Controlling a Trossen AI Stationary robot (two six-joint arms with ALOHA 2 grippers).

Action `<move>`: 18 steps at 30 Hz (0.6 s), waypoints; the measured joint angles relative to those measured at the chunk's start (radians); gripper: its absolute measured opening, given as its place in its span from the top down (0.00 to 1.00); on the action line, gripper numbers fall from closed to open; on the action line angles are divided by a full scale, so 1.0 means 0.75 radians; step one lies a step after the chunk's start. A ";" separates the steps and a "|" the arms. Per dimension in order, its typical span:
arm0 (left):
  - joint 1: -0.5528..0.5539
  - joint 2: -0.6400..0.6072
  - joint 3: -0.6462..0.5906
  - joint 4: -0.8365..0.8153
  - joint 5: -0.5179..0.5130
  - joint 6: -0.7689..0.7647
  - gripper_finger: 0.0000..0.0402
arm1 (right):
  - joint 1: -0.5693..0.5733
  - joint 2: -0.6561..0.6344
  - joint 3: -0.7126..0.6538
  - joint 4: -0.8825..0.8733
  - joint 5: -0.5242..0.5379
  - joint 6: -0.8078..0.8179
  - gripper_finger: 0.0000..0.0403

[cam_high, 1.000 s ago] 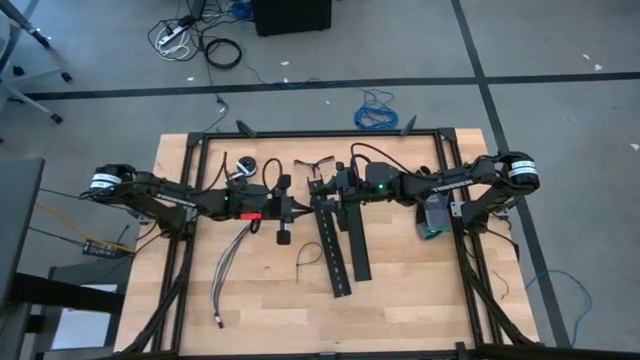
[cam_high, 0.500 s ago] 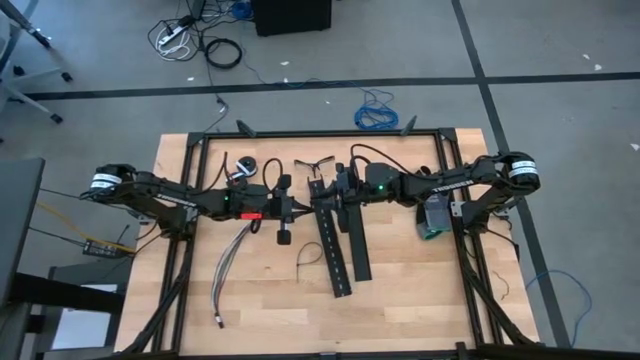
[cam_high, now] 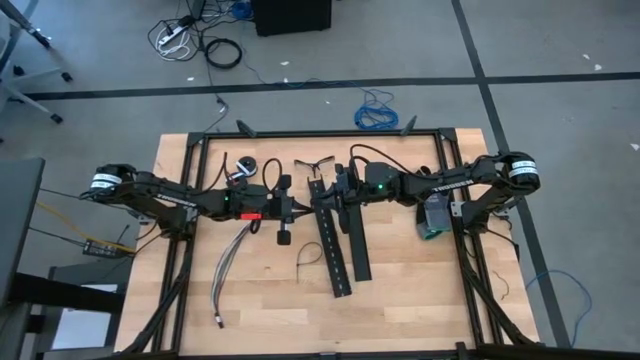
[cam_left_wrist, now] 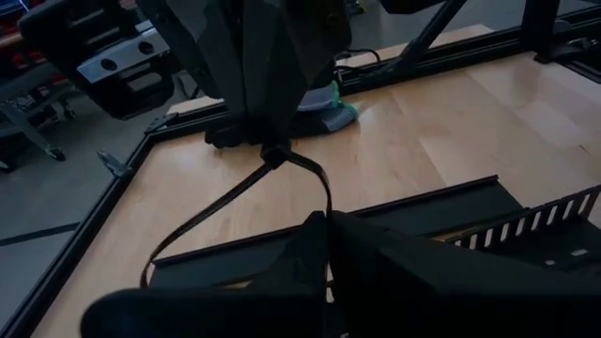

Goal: Ziptie cables
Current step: Wrap the black zip tie on the cable

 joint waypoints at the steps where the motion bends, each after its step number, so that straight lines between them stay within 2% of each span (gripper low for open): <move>1: 0.000 0.000 0.000 0.001 0.000 0.000 1.00 | 0.000 0.000 0.000 0.000 0.000 0.000 1.00; 18: 0.001 0.000 0.006 0.011 -0.008 -0.001 1.00 | 0.026 0.000 0.000 -0.003 -0.015 0.005 1.00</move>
